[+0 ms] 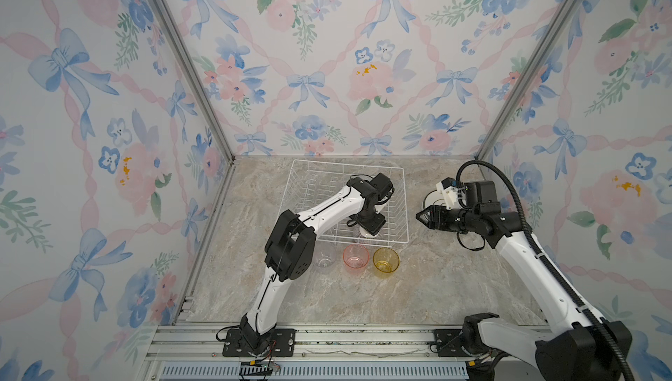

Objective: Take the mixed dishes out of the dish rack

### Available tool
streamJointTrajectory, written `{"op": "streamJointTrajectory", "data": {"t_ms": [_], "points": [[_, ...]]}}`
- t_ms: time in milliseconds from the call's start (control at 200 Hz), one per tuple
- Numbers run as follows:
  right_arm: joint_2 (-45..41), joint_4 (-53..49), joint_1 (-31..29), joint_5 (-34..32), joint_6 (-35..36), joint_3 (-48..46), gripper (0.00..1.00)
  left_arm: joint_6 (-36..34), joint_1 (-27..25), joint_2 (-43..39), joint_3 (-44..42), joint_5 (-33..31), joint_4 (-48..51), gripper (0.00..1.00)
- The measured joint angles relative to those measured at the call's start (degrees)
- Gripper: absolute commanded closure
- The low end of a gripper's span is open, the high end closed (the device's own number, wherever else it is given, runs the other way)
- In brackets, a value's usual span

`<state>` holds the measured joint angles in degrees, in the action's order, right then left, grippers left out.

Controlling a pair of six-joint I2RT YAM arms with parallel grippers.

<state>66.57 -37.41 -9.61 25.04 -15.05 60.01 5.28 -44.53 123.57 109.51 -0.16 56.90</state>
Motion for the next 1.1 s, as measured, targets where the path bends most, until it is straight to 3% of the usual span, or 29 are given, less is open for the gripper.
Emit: {"op": "streamJointTrajectory", "data": {"t_ms": [410, 850, 1100], "points": [[0.0, 0.0, -0.2, 0.0, 0.0, 0.0, 0.42, -0.6, 0.0, 0.2, 1.0, 0.5, -0.4, 0.57], [3.7, 2.2, -8.1, 0.3, -1.7, 0.0, 0.42, -0.6, 1.4, 0.2, 1.2, 3.1, -0.7, 0.63], [7.6, 6.5, -11.7, 2.1, -4.2, 0.3, 0.42, -0.7, 5.0, 0.1, 1.2, 8.4, -3.0, 0.64]]}}
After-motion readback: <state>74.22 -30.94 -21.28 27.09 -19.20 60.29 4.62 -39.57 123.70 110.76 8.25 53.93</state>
